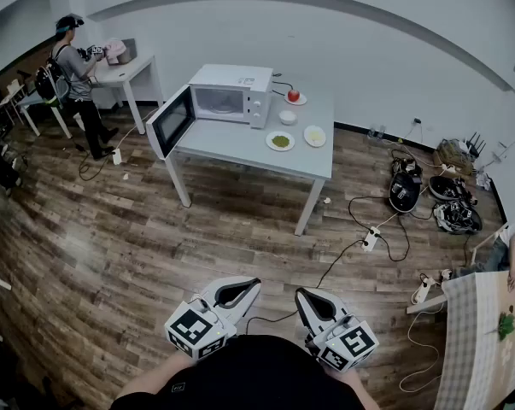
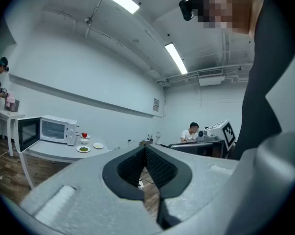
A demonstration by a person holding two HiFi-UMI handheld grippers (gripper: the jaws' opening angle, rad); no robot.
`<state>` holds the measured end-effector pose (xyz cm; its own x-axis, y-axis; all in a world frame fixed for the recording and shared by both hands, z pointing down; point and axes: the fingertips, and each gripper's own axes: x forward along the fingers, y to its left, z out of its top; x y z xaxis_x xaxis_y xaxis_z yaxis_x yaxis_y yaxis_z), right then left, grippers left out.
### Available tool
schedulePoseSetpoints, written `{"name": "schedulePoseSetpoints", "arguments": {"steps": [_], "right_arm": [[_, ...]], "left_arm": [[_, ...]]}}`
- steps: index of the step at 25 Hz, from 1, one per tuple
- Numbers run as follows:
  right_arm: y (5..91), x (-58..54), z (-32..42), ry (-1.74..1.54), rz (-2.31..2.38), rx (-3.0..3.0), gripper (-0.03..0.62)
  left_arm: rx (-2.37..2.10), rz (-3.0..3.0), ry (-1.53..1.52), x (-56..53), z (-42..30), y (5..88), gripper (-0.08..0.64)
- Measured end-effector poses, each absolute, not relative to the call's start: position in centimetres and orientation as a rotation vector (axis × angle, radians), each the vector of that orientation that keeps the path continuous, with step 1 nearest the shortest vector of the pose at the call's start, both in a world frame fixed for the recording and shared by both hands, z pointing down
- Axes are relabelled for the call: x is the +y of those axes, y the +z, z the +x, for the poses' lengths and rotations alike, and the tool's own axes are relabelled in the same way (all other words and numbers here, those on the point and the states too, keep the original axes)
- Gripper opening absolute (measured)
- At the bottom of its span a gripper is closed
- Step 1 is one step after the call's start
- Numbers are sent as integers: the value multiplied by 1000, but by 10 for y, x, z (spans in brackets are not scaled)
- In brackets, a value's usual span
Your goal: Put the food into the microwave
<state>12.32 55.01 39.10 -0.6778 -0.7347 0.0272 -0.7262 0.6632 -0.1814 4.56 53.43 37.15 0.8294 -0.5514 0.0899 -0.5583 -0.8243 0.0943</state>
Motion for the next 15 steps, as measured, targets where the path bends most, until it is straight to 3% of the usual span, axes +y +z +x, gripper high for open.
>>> {"name": "schedulePoseSetpoints", "arguments": {"steps": [15], "right_arm": [[393,577,168,-254,-1247,2811,14]], "left_arm": [[-926,2892,104,555,85,375,6]]}}
